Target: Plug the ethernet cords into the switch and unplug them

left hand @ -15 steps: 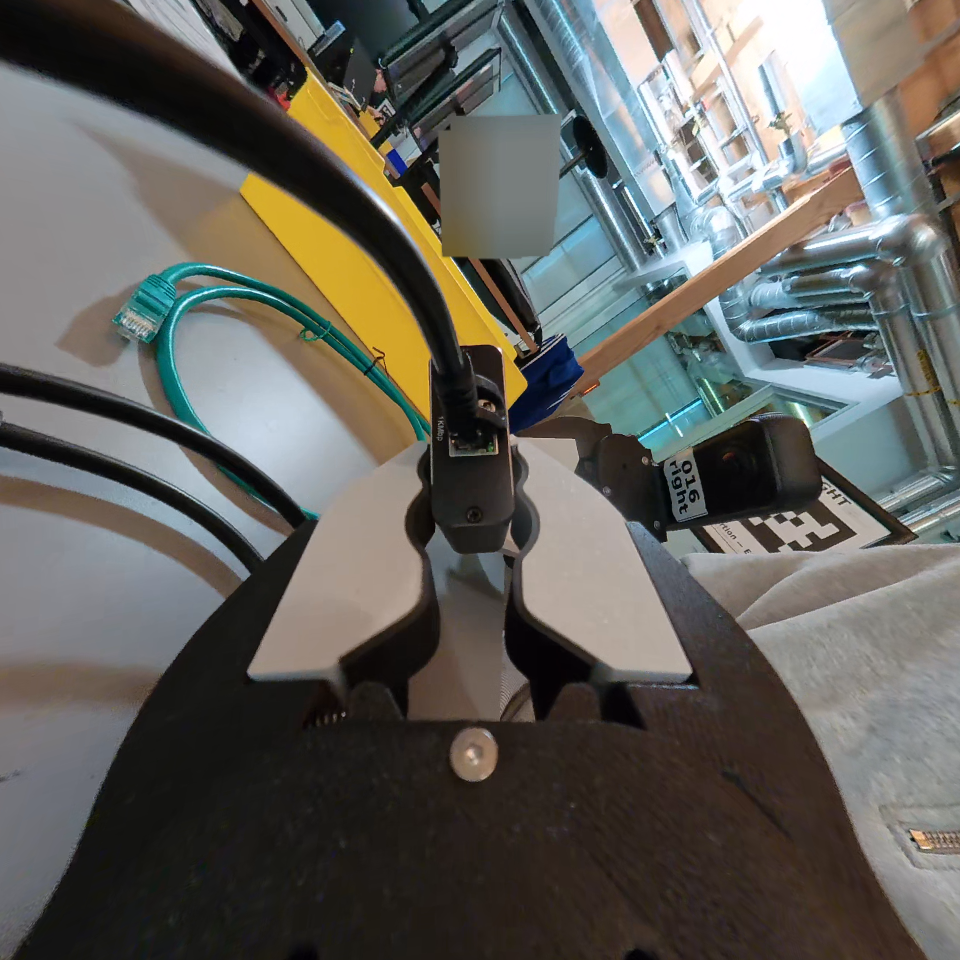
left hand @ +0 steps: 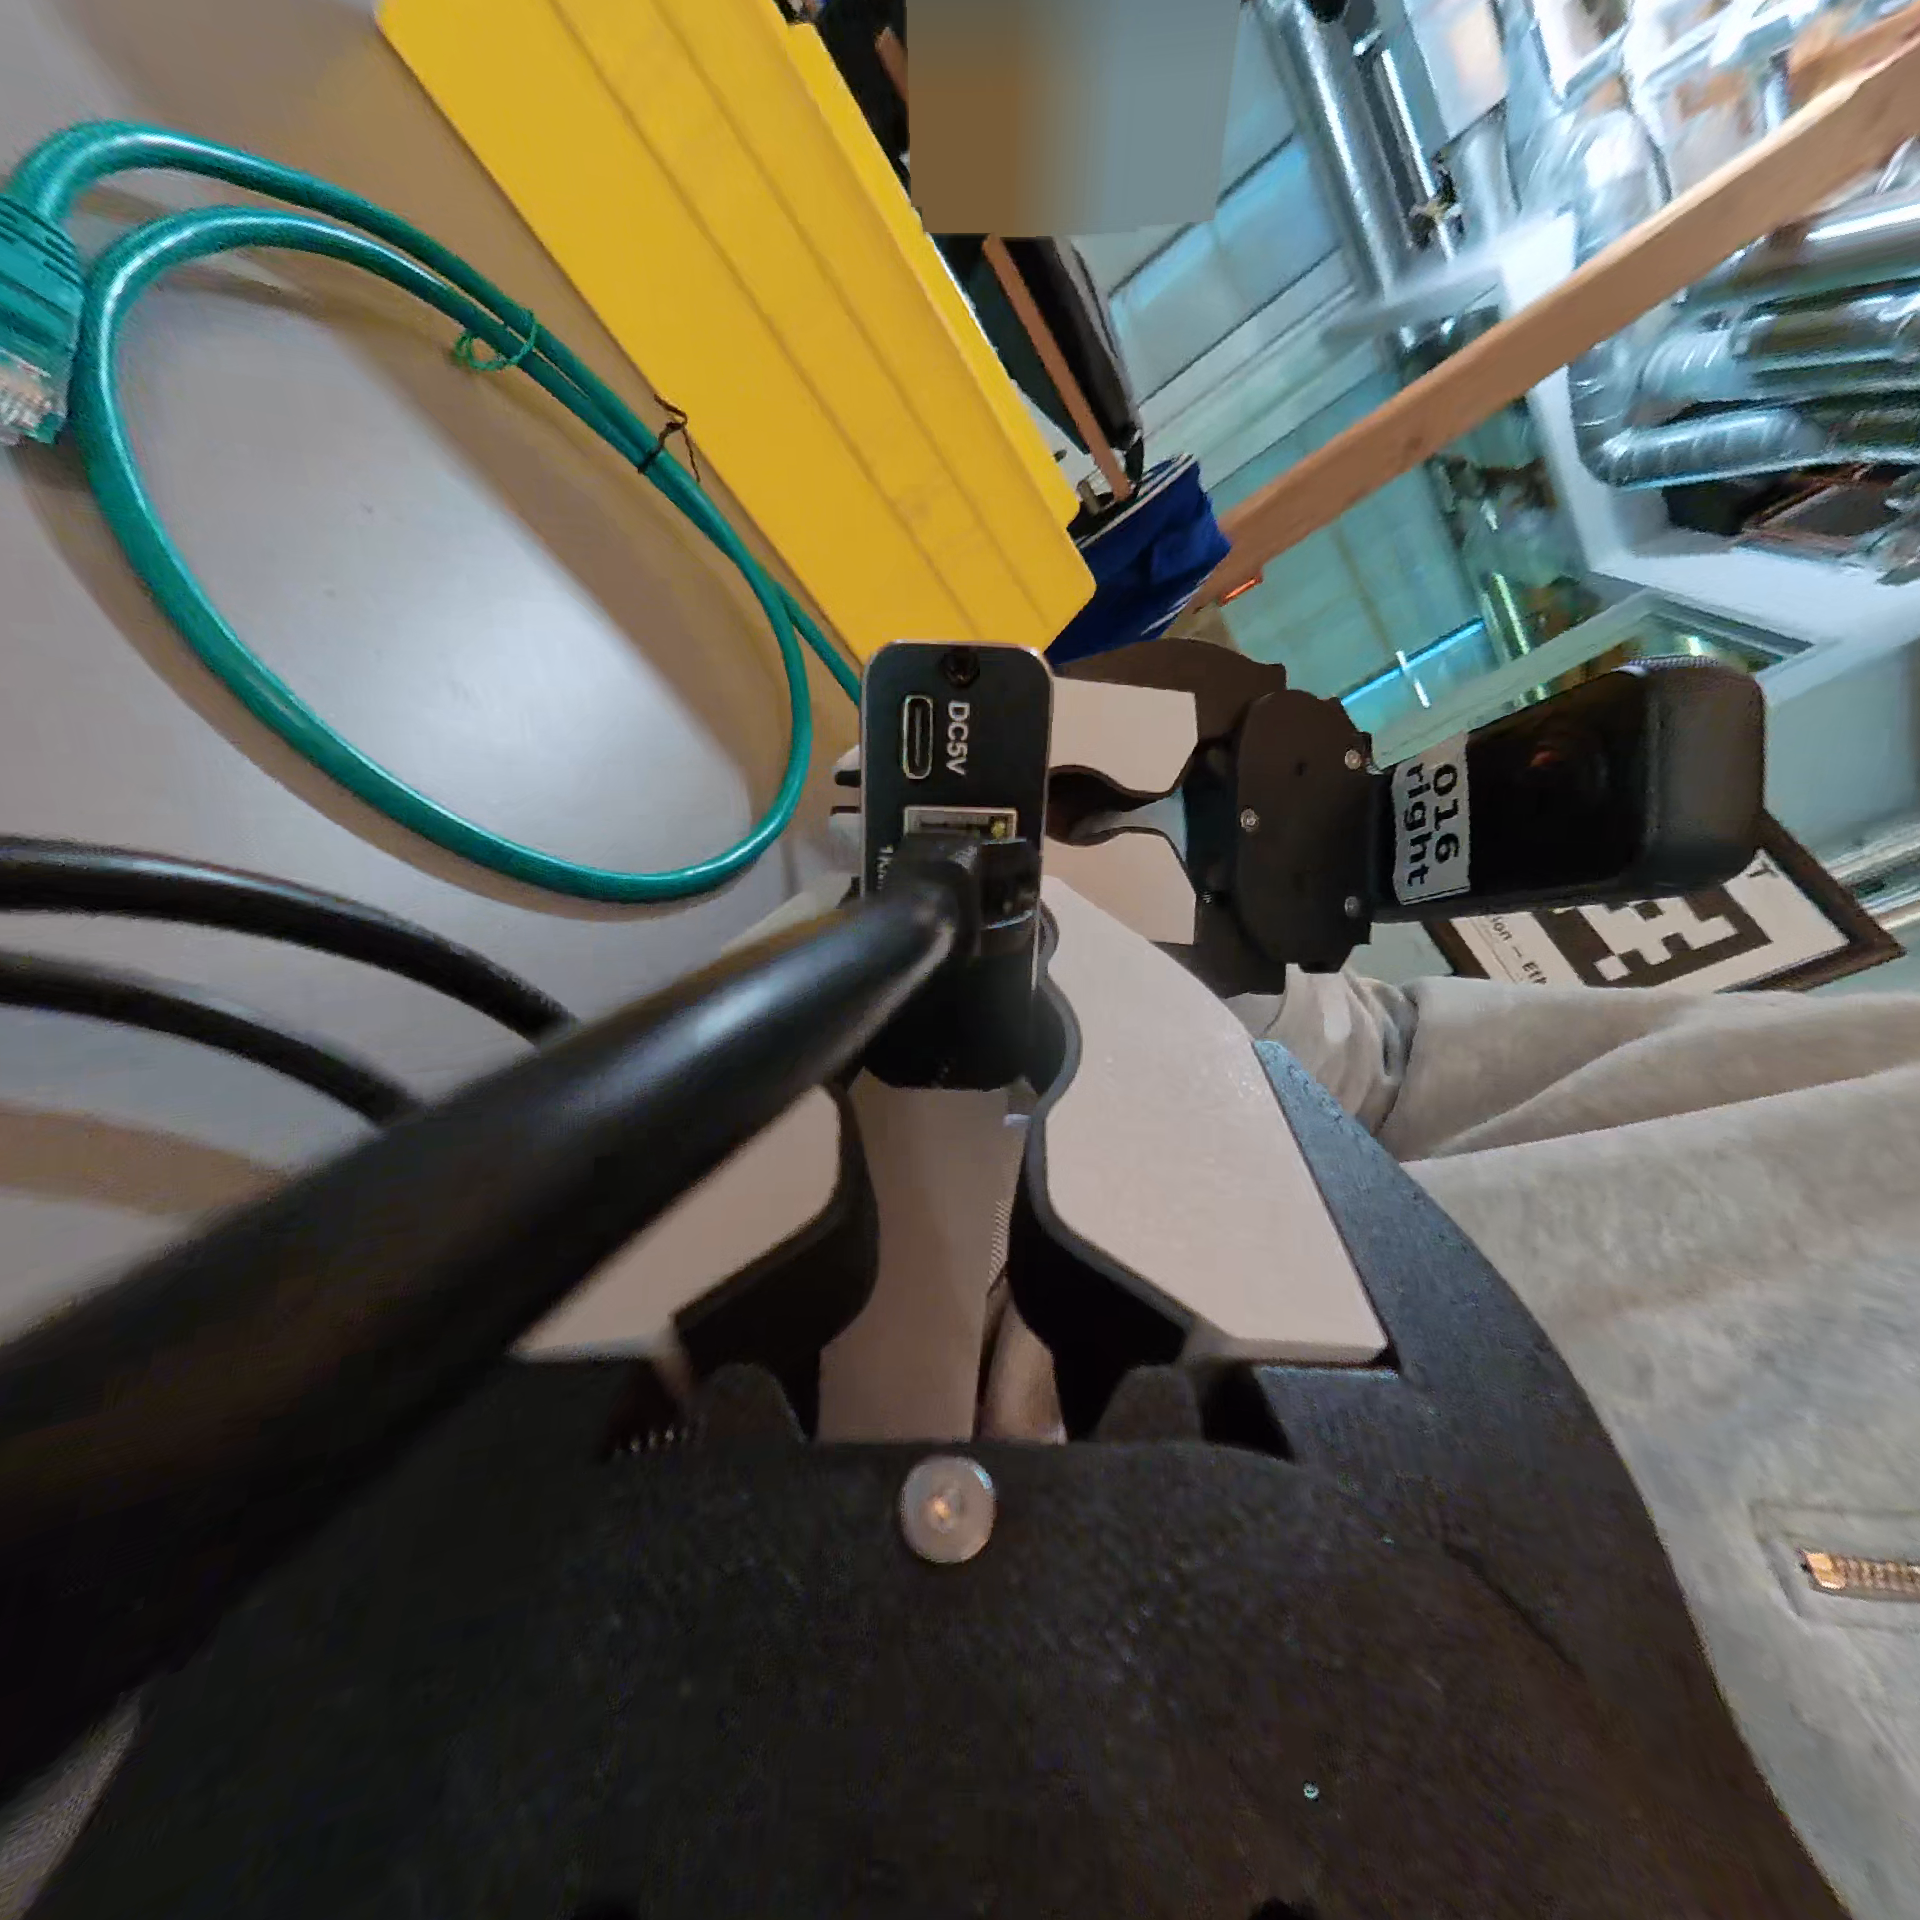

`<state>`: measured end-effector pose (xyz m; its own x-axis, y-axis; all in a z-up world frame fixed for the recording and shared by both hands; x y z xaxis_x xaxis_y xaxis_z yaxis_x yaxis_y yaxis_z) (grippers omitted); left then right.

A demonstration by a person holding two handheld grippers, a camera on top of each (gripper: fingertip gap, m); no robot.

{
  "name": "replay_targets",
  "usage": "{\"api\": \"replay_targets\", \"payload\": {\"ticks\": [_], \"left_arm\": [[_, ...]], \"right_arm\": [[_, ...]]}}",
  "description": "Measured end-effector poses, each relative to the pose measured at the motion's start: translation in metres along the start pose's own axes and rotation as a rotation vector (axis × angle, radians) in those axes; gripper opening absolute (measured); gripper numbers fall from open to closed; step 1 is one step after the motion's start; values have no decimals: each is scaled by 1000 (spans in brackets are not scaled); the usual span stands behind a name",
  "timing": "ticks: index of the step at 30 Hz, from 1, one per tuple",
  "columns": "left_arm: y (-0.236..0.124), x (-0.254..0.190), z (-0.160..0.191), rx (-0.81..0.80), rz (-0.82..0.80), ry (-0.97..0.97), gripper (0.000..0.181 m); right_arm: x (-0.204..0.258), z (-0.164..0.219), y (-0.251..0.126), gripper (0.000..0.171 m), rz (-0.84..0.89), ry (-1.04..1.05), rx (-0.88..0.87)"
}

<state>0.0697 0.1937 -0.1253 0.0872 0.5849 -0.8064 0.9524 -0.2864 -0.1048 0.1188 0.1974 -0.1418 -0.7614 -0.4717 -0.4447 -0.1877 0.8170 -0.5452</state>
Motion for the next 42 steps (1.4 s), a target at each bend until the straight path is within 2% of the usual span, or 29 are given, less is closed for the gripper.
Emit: {"api": "replay_targets", "payload": {"ticks": [6, 13, 15, 21, 36, 42], "left_arm": [[-4, 0, -4, -7, 60, -42, 27], [-14, -3, -23, -143, 168, -91, 34], [-19, 0, -29, -191, 178, -122, 30], [-17, 3, -26, -158, 165, -148, 27], [-6, 11, -11, -30, 67, -137, 28], [-9, 10, -13, -18, 106, -171, 28]], "right_arm": [[3, -2, 0, 5, -2, -55, -8], [26, -12, 2, 5, -37, -163, -41], [28, -14, 2, 5, -41, -172, -51], [31, -13, 0, 6, -111, -76, -65], [38, -1, 4, 4, -173, -62, 13], [40, -7, 1, 4, -195, -40, -30]]}}
Point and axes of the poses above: each gripper's, where its closed fingertips meet, y out along the fingers, z out of its underside, x = y × z across the jaws, the point moved 1 cm from there along -y, back along the fingers
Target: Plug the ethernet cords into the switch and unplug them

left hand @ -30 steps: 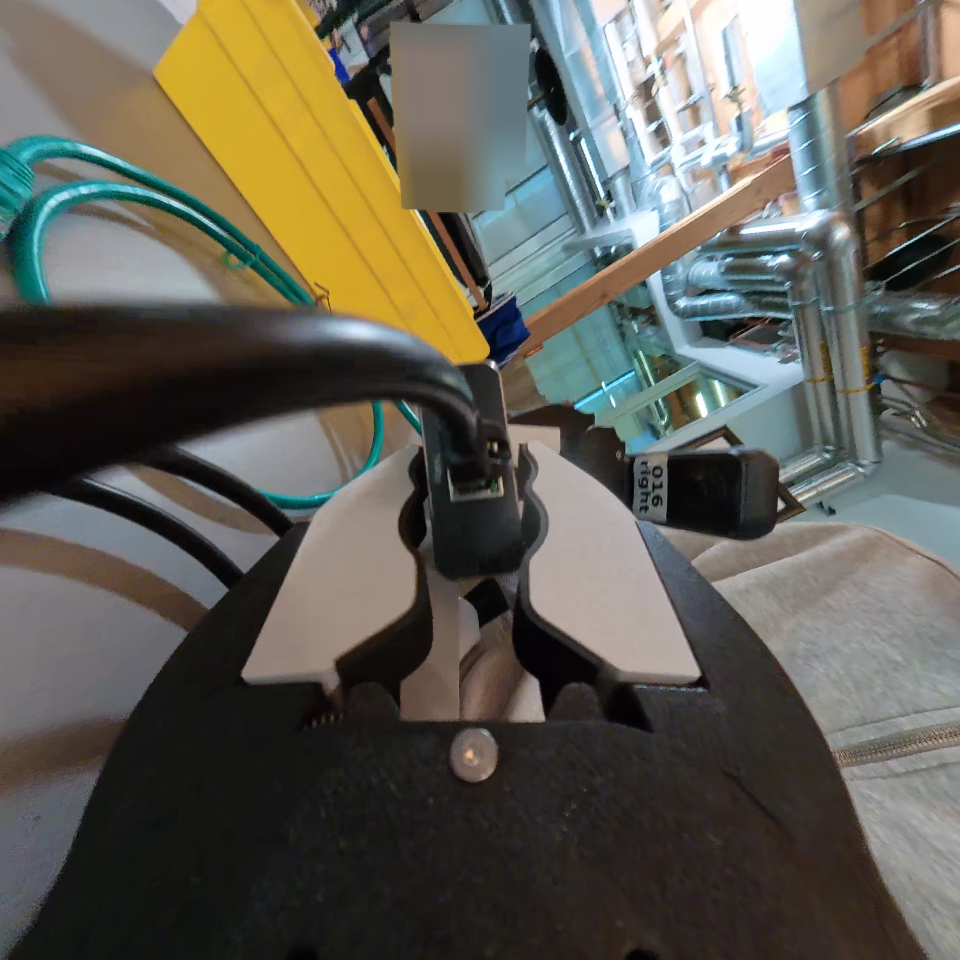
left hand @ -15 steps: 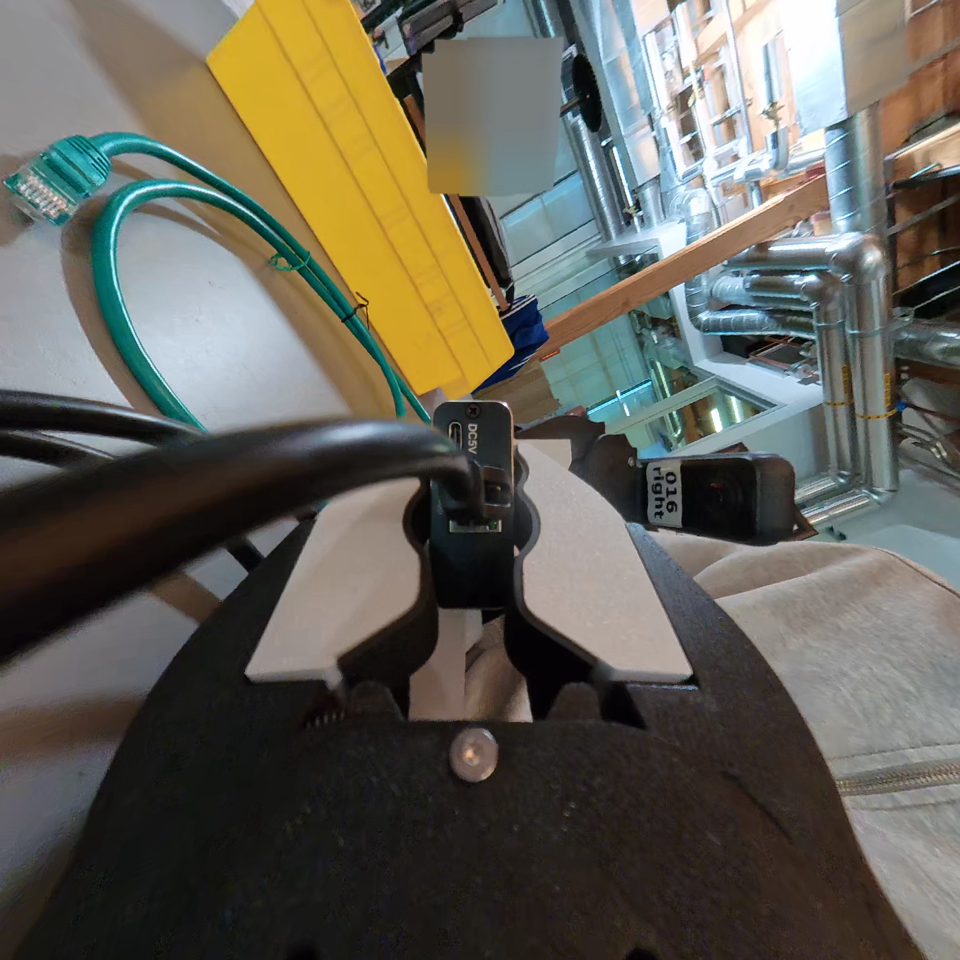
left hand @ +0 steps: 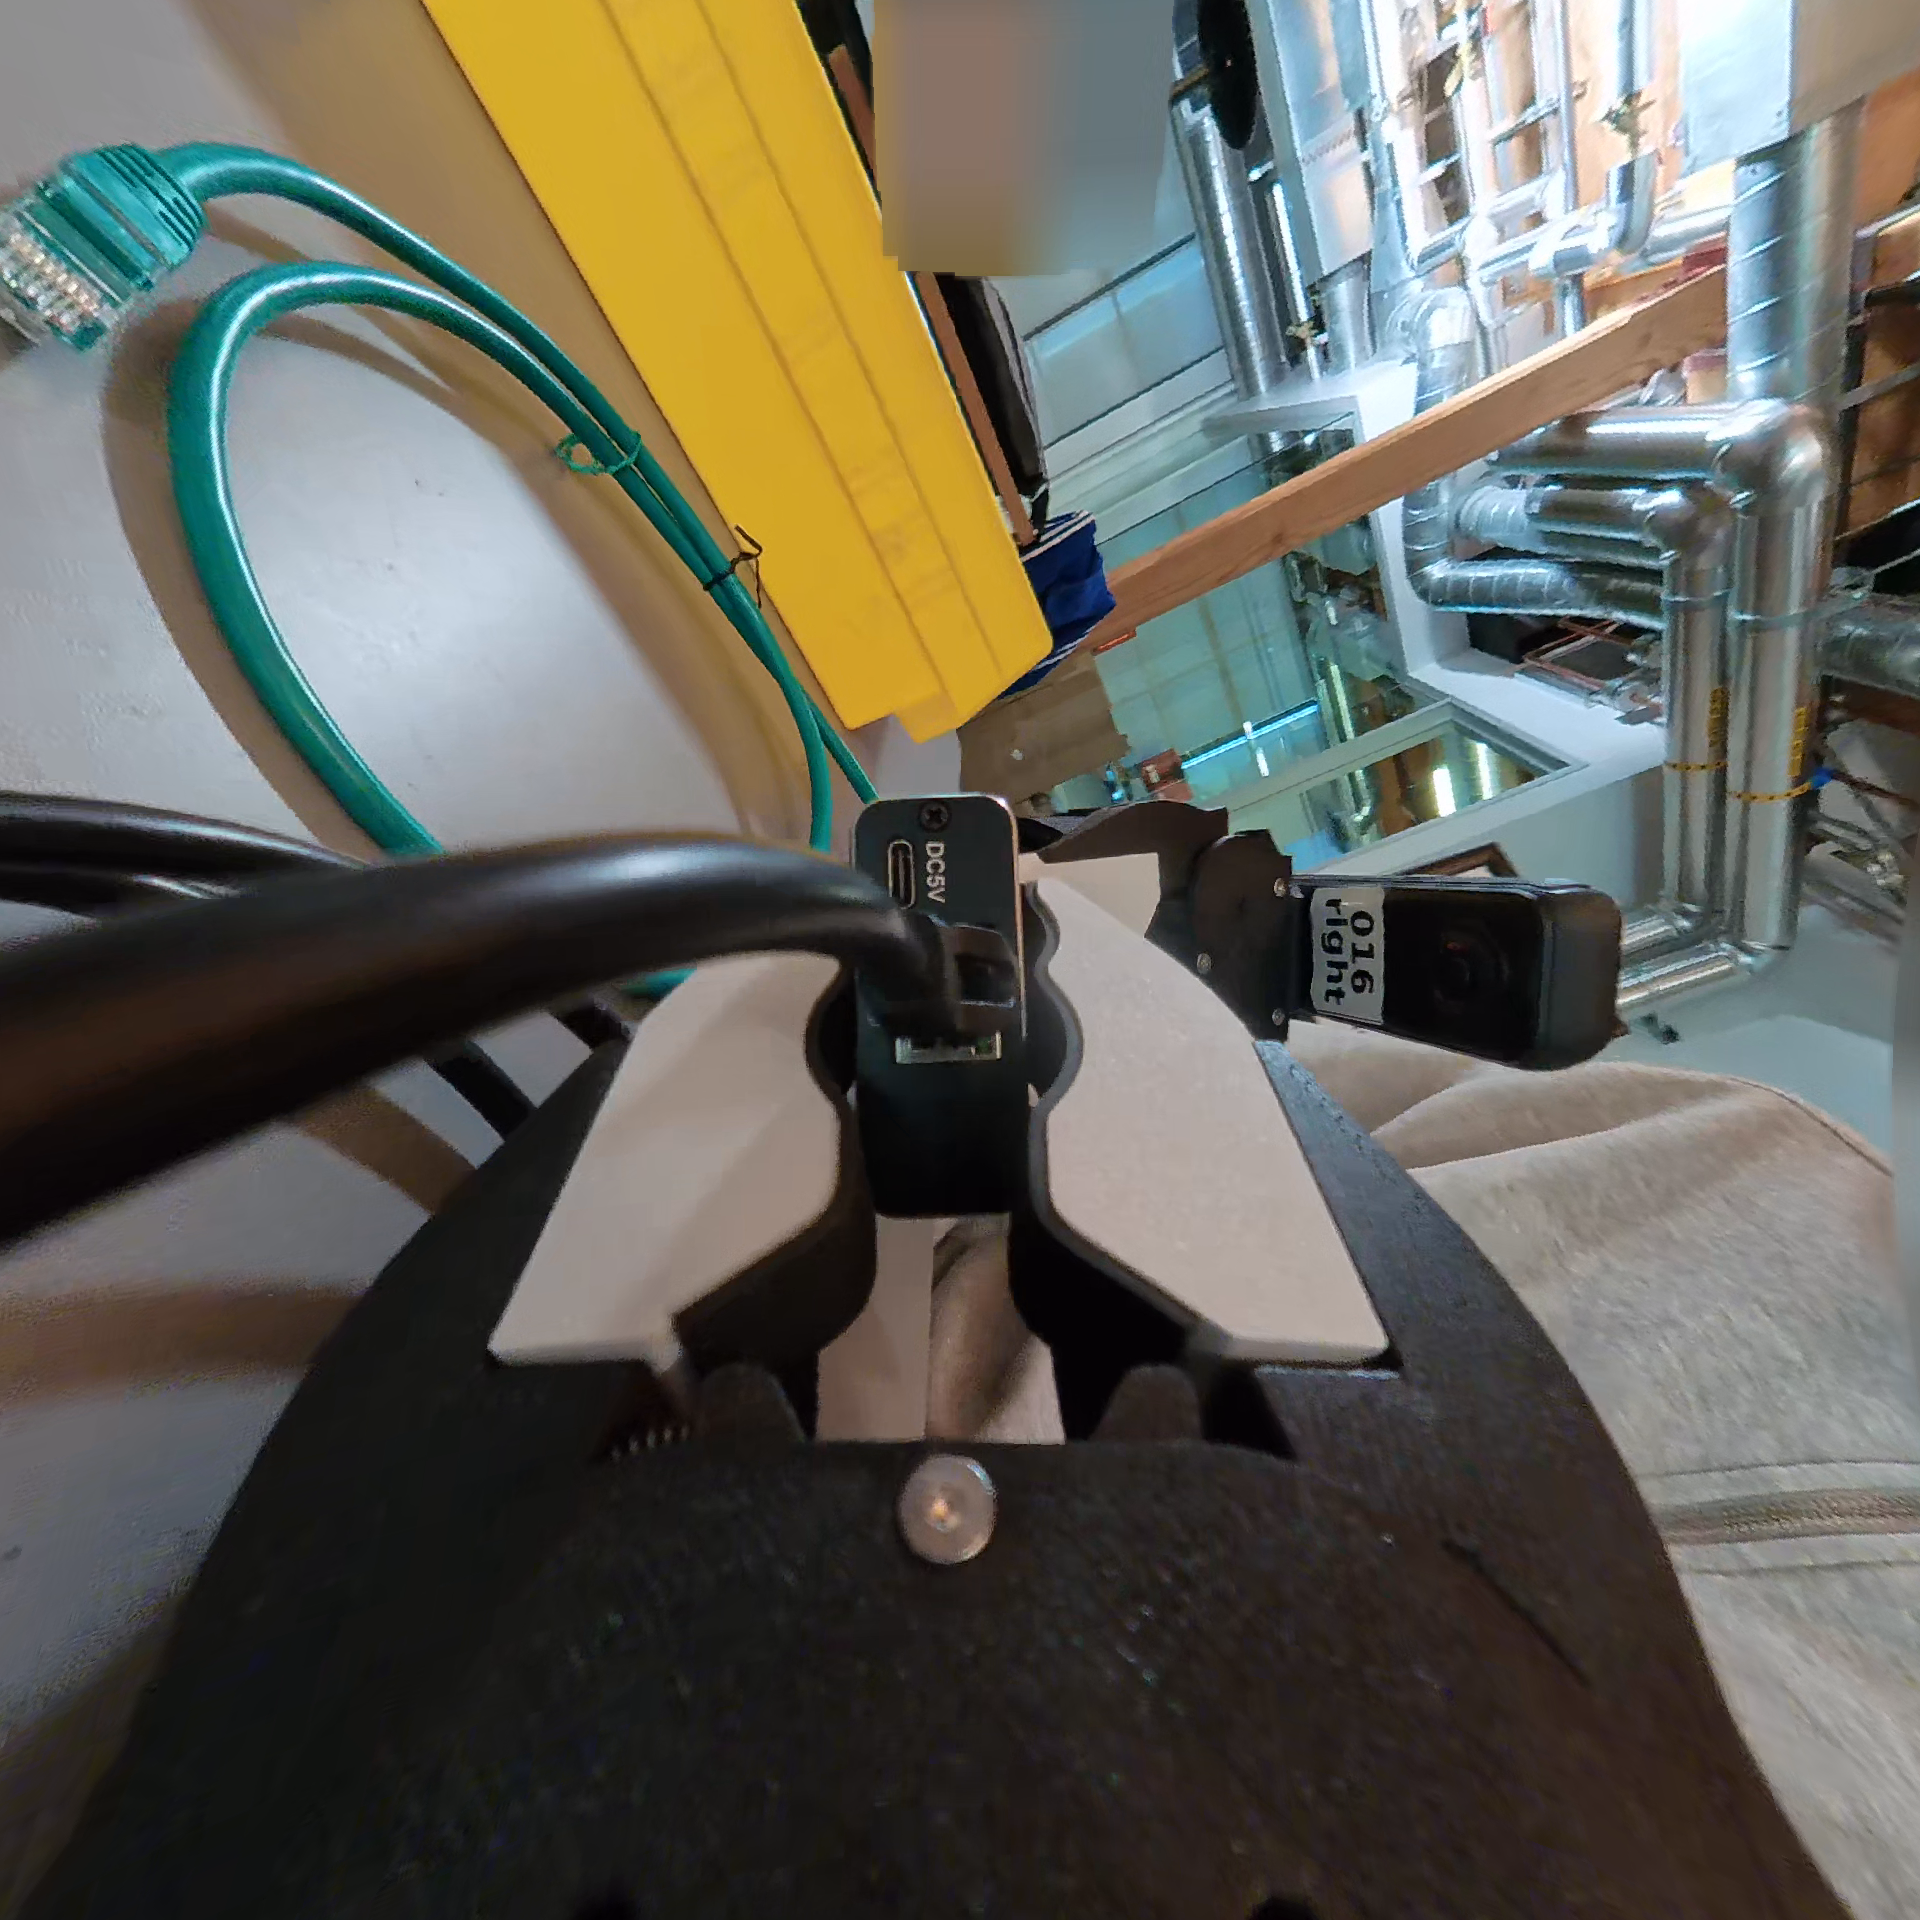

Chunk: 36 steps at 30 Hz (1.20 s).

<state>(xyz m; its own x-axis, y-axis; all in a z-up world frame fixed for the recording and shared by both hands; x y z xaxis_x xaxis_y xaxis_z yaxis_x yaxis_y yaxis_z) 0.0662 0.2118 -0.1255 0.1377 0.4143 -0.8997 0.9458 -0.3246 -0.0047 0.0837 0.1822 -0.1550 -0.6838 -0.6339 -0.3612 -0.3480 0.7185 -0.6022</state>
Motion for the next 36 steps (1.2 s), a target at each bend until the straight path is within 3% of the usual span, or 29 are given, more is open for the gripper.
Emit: {"api": "replay_targets", "payload": {"ticks": [14, 23, 36], "left_arm": [[-3, -4, -4, -31, 60, -29, 30], [-4, -7, -5, -40, 100, -36, 36], [-6, -8, -8, -54, 122, -53, 36]], "right_arm": [[3, -6, 3, 6, -16, 33, -49], [0, -8, 2, 6, -91, 193, -111], [2, -11, 2, 6, -139, 267, -144]]}}
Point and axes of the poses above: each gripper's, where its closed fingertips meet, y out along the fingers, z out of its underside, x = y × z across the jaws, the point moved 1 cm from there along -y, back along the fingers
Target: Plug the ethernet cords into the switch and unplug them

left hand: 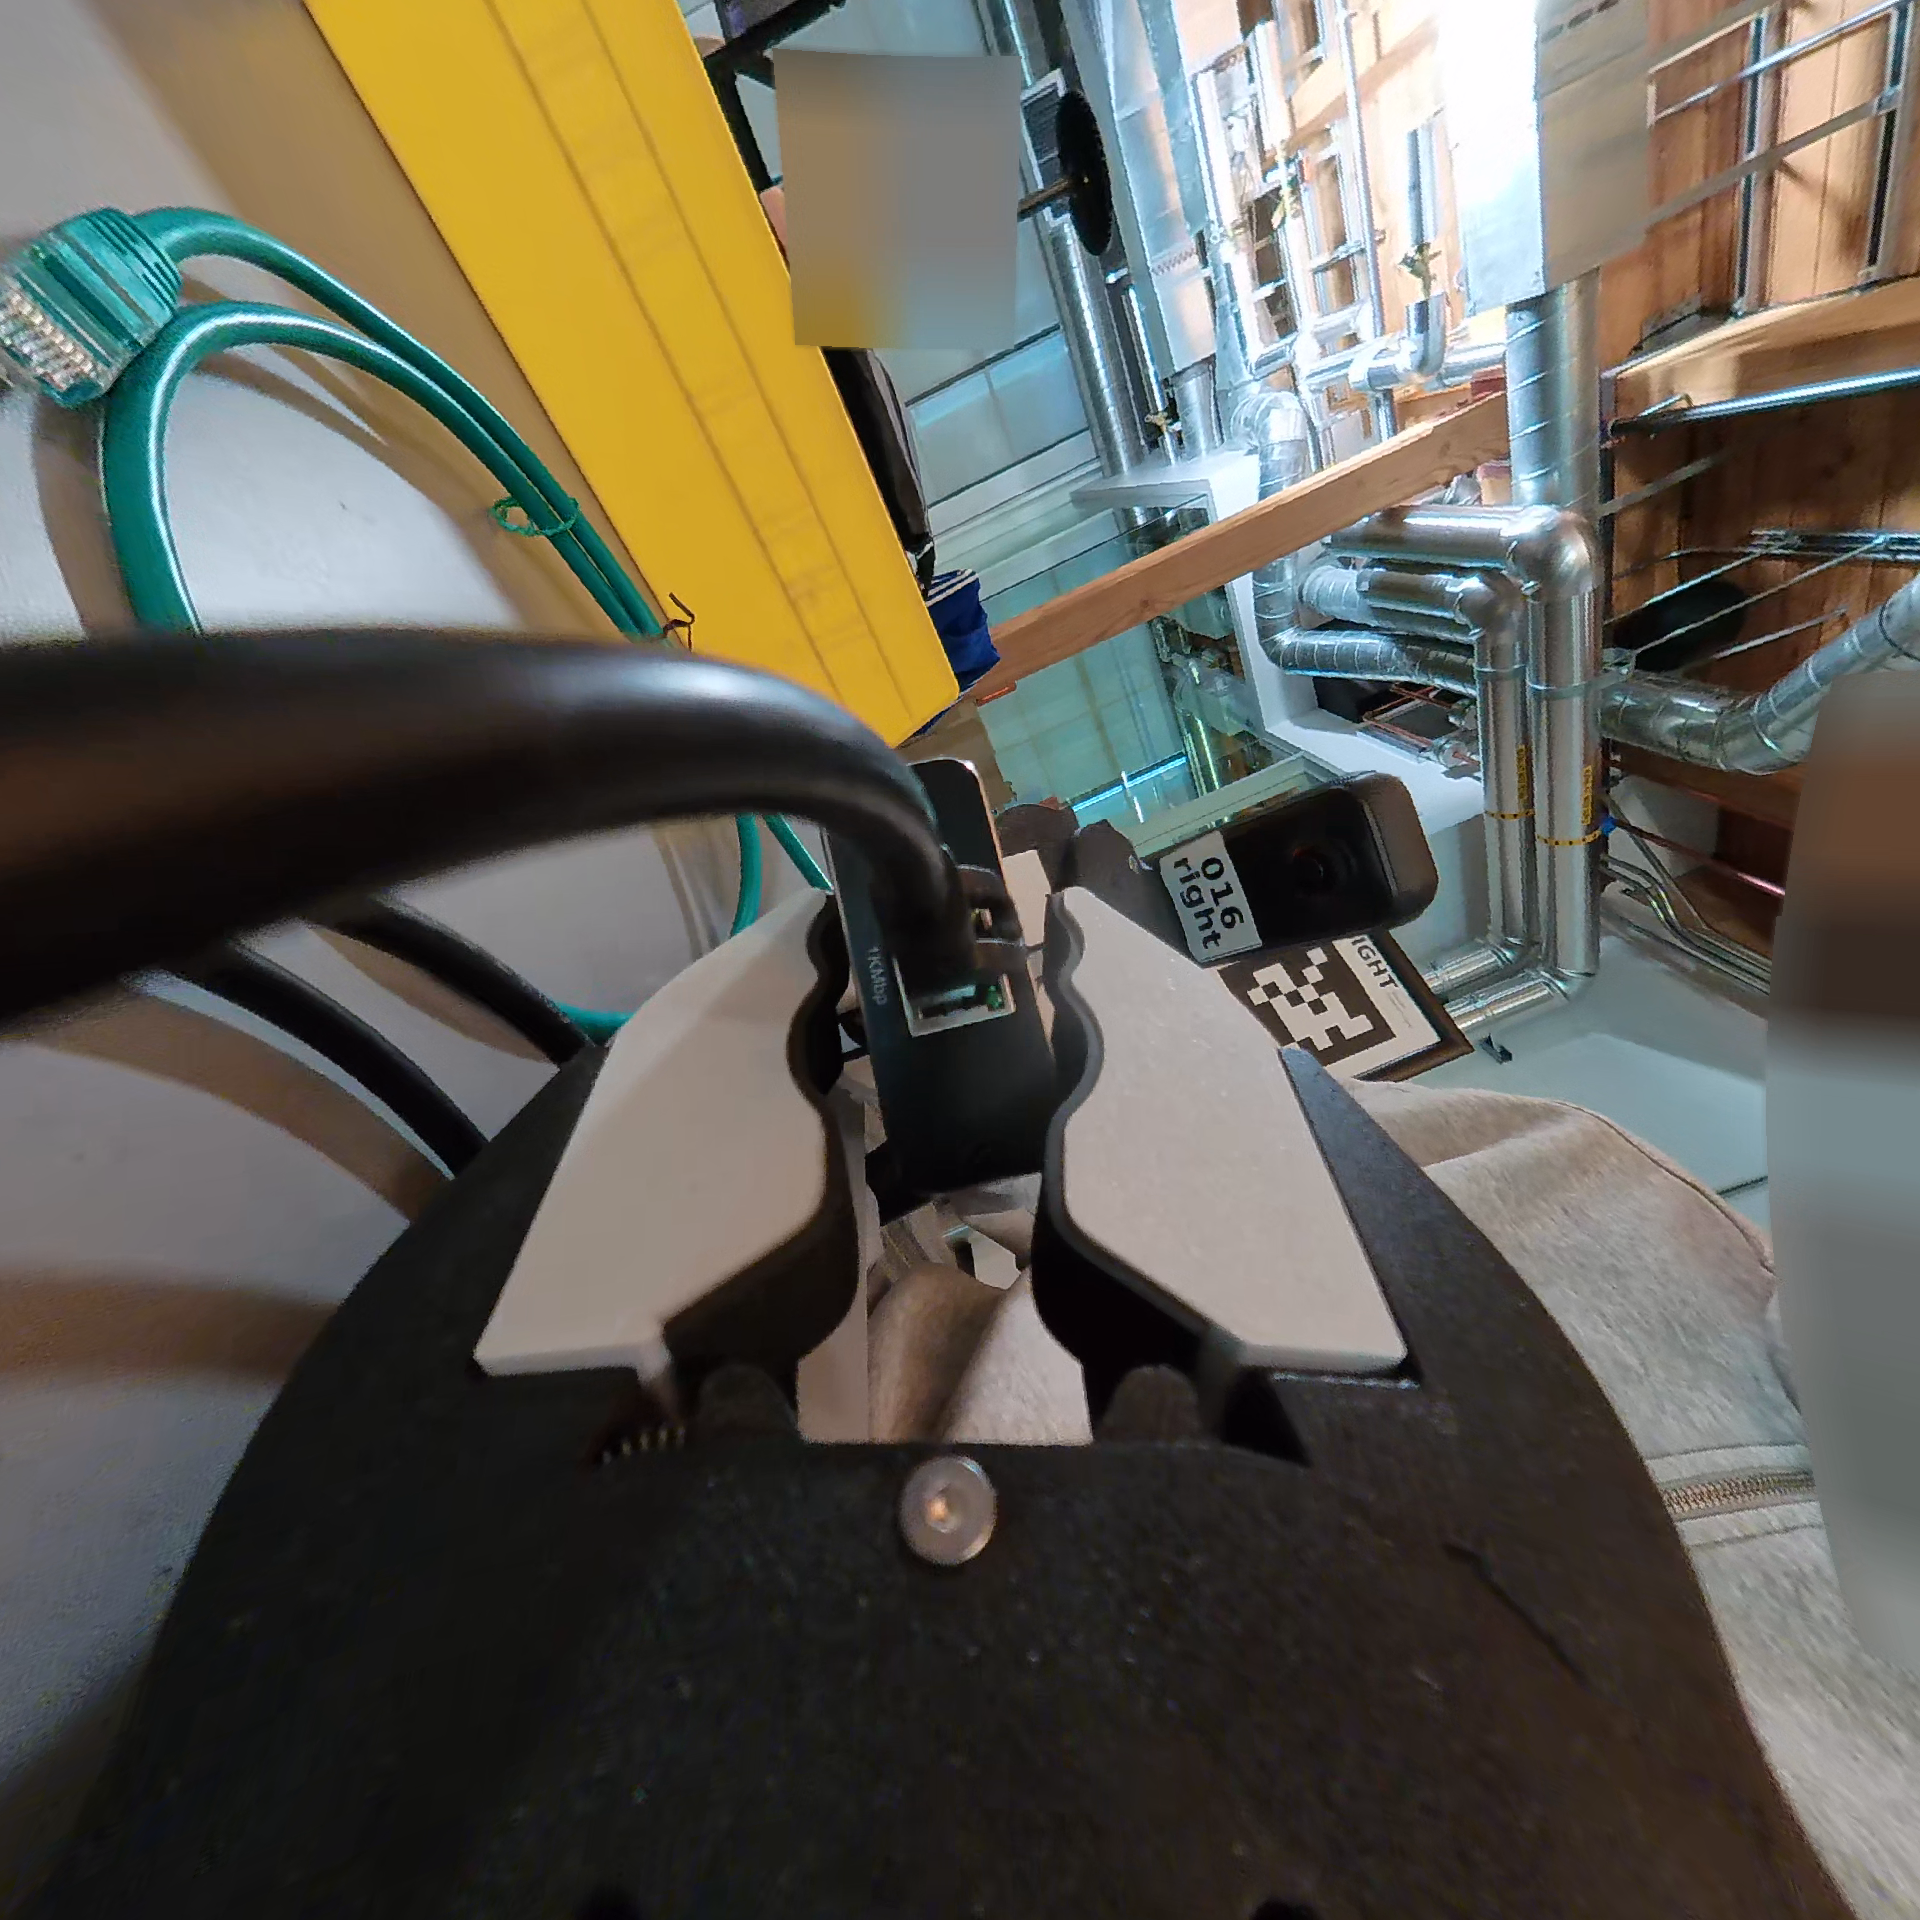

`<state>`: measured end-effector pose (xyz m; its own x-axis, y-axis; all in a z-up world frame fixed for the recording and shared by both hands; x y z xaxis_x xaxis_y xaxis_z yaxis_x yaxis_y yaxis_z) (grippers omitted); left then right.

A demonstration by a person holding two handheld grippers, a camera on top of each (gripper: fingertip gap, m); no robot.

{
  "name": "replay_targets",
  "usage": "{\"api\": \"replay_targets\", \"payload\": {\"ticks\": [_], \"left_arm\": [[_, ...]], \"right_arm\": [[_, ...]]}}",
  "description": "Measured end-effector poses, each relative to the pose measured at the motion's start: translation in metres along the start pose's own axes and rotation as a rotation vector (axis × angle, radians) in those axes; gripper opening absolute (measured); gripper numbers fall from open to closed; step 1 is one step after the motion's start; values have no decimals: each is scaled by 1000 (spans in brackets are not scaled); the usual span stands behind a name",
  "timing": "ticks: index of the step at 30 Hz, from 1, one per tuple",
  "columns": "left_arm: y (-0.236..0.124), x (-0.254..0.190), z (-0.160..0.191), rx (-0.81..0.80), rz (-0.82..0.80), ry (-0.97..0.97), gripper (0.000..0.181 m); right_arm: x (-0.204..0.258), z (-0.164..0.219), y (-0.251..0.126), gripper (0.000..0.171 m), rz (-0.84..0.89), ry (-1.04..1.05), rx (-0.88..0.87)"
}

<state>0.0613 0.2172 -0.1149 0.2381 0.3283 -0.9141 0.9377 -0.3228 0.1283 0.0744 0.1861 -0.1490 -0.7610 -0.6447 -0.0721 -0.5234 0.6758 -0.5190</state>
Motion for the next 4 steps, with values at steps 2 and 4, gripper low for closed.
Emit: {"api": "replay_targets", "payload": {"ticks": [2, 4], "left_arm": [[0, 0, 0, -1, 1, -1, 37], [0, 0, -1, -4, 1, -4, 37]], "right_arm": [[0, -1, 0, 7, -17, 29, -9], [-1, -2, -1, 10, -28, 59, -23]]}}
Point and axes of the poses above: each gripper's, where its closed fingertips meet, y out along the fingers, z out of its underside, x = y × z across the jaws, the point moved 1 cm from there along -y, back along the fingers
